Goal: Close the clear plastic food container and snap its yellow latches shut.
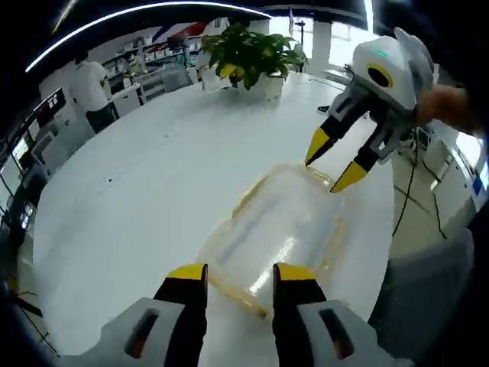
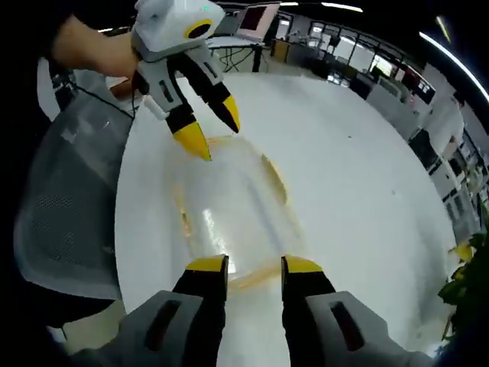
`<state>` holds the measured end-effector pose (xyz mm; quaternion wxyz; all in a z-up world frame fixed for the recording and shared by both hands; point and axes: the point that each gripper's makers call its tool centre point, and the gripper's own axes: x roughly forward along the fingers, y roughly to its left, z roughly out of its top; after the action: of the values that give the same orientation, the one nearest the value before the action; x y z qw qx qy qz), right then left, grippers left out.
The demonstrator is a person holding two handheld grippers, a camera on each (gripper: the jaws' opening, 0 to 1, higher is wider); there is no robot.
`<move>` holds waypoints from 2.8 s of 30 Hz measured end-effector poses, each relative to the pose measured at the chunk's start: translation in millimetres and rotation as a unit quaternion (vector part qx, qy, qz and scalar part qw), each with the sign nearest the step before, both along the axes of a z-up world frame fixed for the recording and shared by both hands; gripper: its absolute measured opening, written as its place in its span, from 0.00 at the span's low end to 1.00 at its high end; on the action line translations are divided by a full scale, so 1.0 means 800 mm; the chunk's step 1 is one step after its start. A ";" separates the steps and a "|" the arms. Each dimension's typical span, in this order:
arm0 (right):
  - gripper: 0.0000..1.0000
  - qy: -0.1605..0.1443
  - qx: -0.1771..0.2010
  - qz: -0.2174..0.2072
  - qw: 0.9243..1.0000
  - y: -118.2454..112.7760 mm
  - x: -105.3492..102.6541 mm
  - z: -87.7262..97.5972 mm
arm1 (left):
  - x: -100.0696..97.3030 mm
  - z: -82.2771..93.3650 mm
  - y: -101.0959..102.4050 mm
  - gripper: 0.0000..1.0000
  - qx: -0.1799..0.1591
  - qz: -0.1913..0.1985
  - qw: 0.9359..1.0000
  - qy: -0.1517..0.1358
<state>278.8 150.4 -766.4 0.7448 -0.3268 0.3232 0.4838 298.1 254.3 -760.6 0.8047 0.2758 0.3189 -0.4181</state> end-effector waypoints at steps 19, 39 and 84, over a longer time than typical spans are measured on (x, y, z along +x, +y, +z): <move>0.23 0.063 0.081 0.049 0.993 0.060 0.010 0.012 | -0.017 0.009 -0.053 0.12 -0.027 -0.102 0.994 0.007; 0.30 0.073 0.063 0.072 0.993 0.076 0.026 0.008 | -0.043 0.010 -0.071 0.16 -0.015 -0.151 0.988 0.002; 0.34 0.196 -0.105 0.178 0.959 0.075 0.046 -0.016 | -0.058 -0.021 -0.074 0.28 0.102 -0.195 0.975 -0.038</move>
<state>315.4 210.5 -778.9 0.5306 -0.3540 0.4483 0.6262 252.0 195.3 -777.3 0.6867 0.4291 0.2693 -0.5214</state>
